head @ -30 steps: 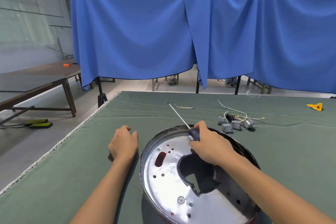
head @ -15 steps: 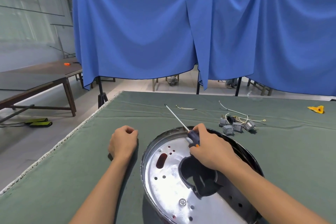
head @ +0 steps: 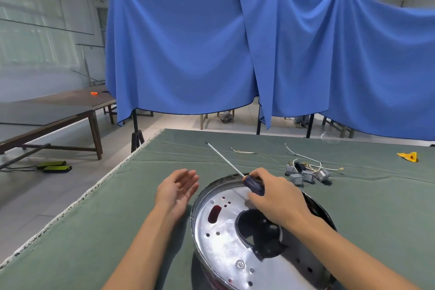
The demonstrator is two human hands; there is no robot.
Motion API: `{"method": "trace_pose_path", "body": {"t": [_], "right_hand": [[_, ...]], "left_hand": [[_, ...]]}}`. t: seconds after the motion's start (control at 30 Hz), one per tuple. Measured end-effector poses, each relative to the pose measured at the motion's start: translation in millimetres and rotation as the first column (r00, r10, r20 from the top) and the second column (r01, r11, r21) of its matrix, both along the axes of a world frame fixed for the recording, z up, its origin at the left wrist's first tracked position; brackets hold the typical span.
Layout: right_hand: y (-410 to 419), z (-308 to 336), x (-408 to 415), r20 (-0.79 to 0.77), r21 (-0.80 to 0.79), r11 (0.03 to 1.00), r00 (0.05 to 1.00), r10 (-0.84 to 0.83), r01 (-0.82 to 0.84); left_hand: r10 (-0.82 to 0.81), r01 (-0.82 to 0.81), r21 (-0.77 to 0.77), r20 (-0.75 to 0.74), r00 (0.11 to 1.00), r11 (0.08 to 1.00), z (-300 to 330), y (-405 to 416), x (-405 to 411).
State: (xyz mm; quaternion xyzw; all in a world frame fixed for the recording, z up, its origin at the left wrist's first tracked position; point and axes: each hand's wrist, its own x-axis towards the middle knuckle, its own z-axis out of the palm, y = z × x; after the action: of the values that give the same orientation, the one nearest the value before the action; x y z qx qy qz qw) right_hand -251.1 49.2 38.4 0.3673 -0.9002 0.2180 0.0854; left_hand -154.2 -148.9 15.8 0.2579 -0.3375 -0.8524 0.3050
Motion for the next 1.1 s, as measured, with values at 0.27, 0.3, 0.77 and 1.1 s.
{"method": "trace_pose_path", "body": {"t": [0.27, 0.3, 0.77, 1.1], "right_hand": [[-0.9, 1.5, 4.5, -0.159, 0.074, 0.984, 0.972, 0.172, -0.162], [-1.0, 0.5, 4.3, -0.17, 0.101, 0.981, 0.968, 0.182, -0.166], [-2.2, -0.1, 7.1, -0.269, 0.191, 0.967, 0.938, 0.218, -0.17], [-0.1, 2.7, 11.9, -0.272, 0.189, 0.968, 0.938, 0.215, -0.167]], "left_hand": [[-0.023, 0.075, 0.287, -0.183, 0.983, 0.955, -12.6, -24.7, 12.2], [-0.011, 0.071, 0.301, -0.198, 0.98, 0.951, -13.1, -28.2, 13.7], [-0.025, 0.073, 0.246, -0.191, 0.981, 0.966, -14.4, -36.5, 15.1], [-0.029, 0.075, 0.223, -0.2, 0.979, 0.972, -14.9, -35.5, 16.0]]}}
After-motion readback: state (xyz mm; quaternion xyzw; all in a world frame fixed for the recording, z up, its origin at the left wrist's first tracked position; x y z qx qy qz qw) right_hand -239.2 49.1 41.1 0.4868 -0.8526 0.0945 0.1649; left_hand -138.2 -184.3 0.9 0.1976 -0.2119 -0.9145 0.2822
